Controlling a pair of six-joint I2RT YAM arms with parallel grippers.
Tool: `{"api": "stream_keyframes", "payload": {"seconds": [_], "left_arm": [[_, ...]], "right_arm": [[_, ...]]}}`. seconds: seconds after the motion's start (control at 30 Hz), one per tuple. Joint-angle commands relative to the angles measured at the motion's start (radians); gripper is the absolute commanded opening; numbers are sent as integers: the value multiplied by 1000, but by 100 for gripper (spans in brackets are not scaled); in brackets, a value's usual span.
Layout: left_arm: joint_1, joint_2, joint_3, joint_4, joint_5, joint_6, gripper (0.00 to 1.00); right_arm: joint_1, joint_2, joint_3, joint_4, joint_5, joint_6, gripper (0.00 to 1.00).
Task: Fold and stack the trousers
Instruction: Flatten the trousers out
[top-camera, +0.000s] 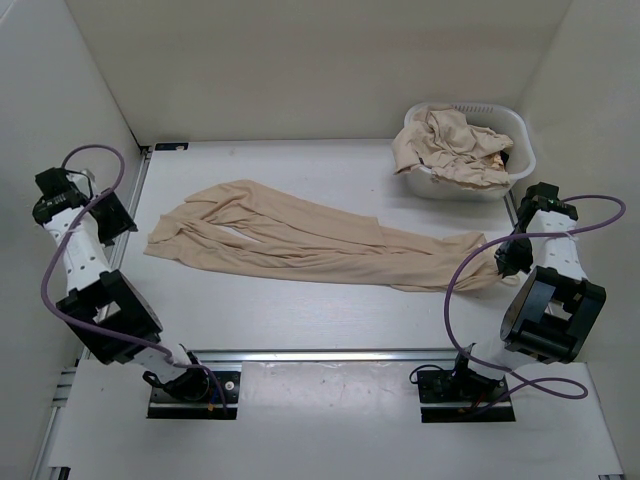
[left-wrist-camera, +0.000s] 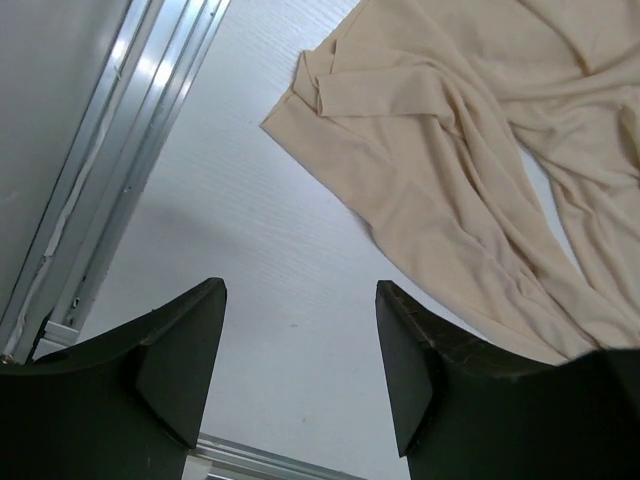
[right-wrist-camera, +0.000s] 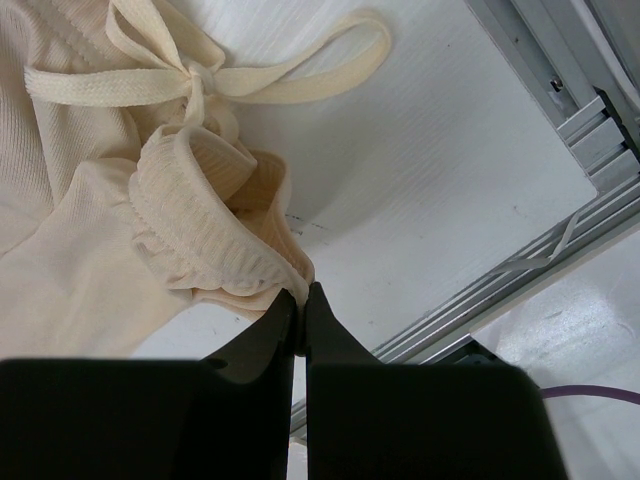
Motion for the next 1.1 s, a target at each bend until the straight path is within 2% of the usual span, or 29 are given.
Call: {"api": "stream_keyframes", "payload": {"seconds": [0.0, 0.1, 0.27, 0.43, 0.73, 0.8, 1.07], "left_arm": [[-4, 94, -124, 55, -30, 1, 70], [-4, 187, -149, 122, -30, 1, 67], [-53, 310, -59, 255, -134, 1, 66], [-62, 443, 40, 265, -134, 1, 66], [-75, 355, -68, 265, -55, 1, 64], [-75, 402, -18, 265, -70, 1, 68], [-110, 594, 56, 246, -83, 1, 68]], "right_arm": [[-4, -3, -1, 20, -7, -16, 0], [-4, -3, -10, 20, -16, -7, 0], [-4, -3, -19, 29, -38, -7, 0], [-4, -14, -50, 29, -38, 2, 0], [-4, -2, -50, 29, -29, -7, 0], [-4, 10, -39, 29, -29, -7, 0], [-4, 30, -30, 38, -58, 13, 0]]}}
